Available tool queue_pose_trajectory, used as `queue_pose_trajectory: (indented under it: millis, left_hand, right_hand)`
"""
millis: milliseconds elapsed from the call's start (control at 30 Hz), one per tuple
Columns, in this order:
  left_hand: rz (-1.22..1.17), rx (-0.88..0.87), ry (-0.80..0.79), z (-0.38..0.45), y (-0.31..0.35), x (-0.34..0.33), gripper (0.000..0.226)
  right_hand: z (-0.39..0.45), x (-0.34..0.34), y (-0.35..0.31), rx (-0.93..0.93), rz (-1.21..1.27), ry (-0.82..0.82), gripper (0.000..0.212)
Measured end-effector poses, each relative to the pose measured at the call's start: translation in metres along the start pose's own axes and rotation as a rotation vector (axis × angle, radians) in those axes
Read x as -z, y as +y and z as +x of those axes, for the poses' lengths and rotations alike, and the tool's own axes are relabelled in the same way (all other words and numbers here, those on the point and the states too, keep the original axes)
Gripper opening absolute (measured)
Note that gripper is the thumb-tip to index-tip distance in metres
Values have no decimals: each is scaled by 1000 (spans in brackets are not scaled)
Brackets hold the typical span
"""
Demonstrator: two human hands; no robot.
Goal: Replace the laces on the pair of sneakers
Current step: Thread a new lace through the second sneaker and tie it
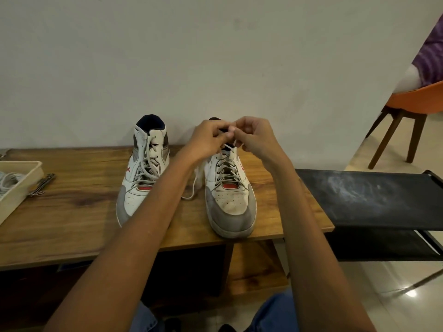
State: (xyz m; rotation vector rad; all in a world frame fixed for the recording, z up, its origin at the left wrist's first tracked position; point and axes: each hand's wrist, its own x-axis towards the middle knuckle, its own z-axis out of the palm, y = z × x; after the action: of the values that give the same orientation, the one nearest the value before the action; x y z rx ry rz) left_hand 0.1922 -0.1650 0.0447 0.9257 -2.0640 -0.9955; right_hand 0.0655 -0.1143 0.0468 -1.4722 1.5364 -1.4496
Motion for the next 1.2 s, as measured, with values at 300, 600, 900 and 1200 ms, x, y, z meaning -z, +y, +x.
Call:
queue_pose_trajectory:
  millis: [300,600,900,1200]
  left_hand:
    - [-42,-20,113,8,-5,-3,22]
    - [-7,-23,378,11,-17,-7,16]
    - [298,-46,439,9,-22,-31,19]
    - [493,-127,473,12,-32,-39,19]
  right_hand:
    - [9,-3,14,49,-98,169,5]
    - [10,-31,33,-90,-381,438,25]
    - [3,-17,36,-331,264,441,17]
    - [1,-14,40,-272,250,366,9]
